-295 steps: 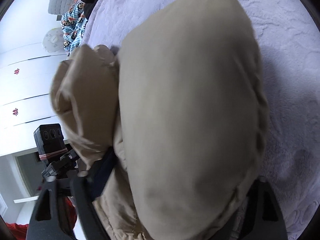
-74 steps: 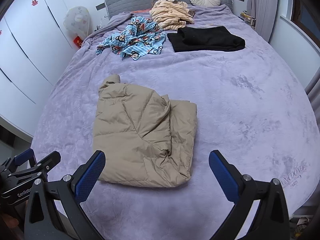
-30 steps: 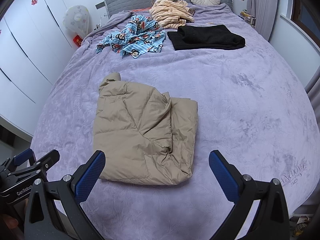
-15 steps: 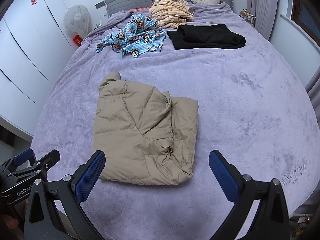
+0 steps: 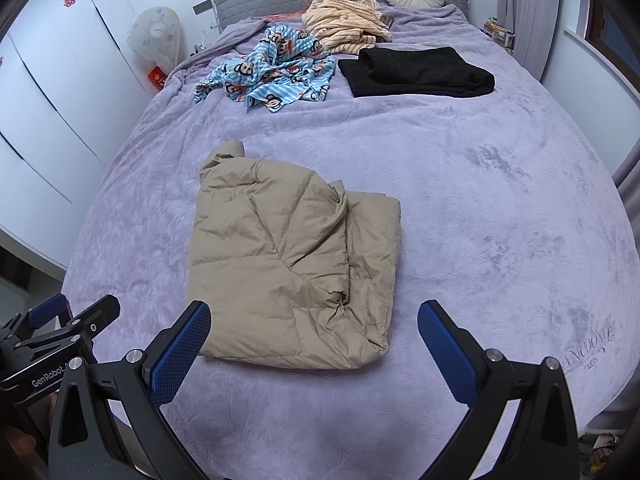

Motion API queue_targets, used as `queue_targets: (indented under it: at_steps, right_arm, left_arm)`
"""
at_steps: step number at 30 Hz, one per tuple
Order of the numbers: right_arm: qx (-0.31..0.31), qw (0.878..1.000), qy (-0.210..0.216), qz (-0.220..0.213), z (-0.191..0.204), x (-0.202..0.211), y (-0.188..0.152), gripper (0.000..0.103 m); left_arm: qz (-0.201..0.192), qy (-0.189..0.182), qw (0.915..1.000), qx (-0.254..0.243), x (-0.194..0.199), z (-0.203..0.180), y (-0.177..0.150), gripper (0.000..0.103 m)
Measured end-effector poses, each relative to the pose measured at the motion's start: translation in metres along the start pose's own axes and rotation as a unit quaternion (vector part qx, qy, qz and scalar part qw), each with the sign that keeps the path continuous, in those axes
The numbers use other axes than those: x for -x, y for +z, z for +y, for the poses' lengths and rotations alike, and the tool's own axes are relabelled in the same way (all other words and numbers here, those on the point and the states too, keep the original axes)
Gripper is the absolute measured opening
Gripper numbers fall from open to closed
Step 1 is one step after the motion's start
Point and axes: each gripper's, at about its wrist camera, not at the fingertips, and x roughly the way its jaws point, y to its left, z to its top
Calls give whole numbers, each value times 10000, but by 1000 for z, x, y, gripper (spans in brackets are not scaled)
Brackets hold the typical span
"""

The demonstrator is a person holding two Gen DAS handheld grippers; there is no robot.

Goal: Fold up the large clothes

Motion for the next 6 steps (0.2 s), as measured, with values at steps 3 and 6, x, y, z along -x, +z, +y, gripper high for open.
queue_targets:
  at_steps: [3, 6]
  right_arm:
    - [-21, 10000, 0, -5, 1, 0, 1, 103]
    - [-23, 10000, -4, -1, 1, 0, 0, 103]
  left_arm:
    - [-33, 13, 10000, 15, 1, -1, -1, 103]
    - [-32, 15, 10000, 20, 1, -2, -2, 103]
